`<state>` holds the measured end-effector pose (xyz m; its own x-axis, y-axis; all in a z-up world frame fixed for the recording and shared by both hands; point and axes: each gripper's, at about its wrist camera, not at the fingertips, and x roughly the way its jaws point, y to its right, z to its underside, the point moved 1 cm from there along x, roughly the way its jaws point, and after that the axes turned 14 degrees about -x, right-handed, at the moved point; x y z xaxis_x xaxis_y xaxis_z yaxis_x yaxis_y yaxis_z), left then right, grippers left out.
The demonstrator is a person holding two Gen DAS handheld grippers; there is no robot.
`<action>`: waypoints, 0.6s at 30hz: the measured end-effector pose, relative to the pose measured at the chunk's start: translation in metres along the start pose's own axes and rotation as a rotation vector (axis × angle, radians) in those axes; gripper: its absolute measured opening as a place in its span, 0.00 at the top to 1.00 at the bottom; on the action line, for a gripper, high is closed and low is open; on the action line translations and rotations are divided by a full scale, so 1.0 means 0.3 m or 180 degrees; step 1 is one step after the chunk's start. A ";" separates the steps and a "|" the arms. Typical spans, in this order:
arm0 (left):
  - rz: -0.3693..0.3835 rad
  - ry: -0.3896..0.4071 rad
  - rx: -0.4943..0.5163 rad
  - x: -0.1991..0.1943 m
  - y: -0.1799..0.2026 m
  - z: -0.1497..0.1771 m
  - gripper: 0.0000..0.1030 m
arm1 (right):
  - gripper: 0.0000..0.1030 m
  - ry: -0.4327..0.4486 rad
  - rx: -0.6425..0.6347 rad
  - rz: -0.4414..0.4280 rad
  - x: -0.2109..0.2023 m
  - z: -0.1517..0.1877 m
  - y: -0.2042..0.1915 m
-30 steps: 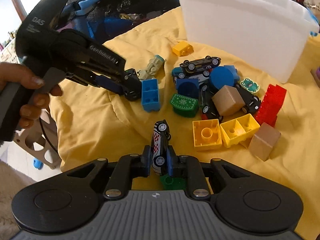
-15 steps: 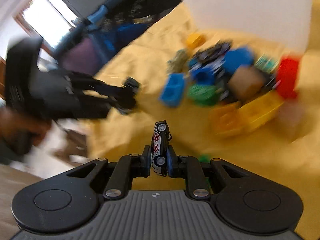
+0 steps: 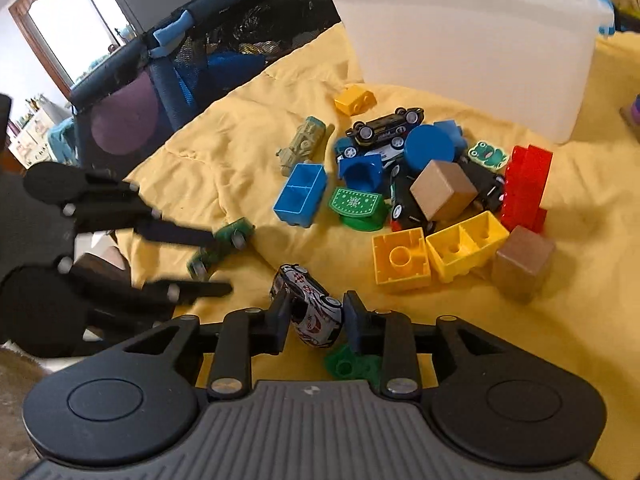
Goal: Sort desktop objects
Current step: 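Carry both cars over the white bin and open both tools to drop them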
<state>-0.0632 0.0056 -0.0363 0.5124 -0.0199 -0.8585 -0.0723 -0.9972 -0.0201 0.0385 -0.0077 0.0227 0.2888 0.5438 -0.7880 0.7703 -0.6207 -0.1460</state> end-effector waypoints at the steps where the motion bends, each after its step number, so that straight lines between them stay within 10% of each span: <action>1: -0.0037 0.0028 -0.0017 -0.011 -0.004 0.000 0.60 | 0.66 -0.0001 -0.0031 0.0017 -0.002 0.001 -0.001; 12: -0.0089 -0.0059 -0.0296 0.011 -0.105 -0.001 0.46 | 0.61 -0.0038 -0.1087 0.0563 -0.038 -0.043 -0.105; 18: -0.0060 -0.0144 -0.0221 0.074 -0.106 -0.013 0.46 | 0.62 -0.0411 -0.2027 0.0337 0.024 -0.047 -0.179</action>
<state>-0.0463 0.0366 -0.0528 0.4738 0.0007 -0.8806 -0.0027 -1.0000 -0.0022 0.0072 0.0376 0.0331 0.3415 0.4012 -0.8499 0.9387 -0.1900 0.2875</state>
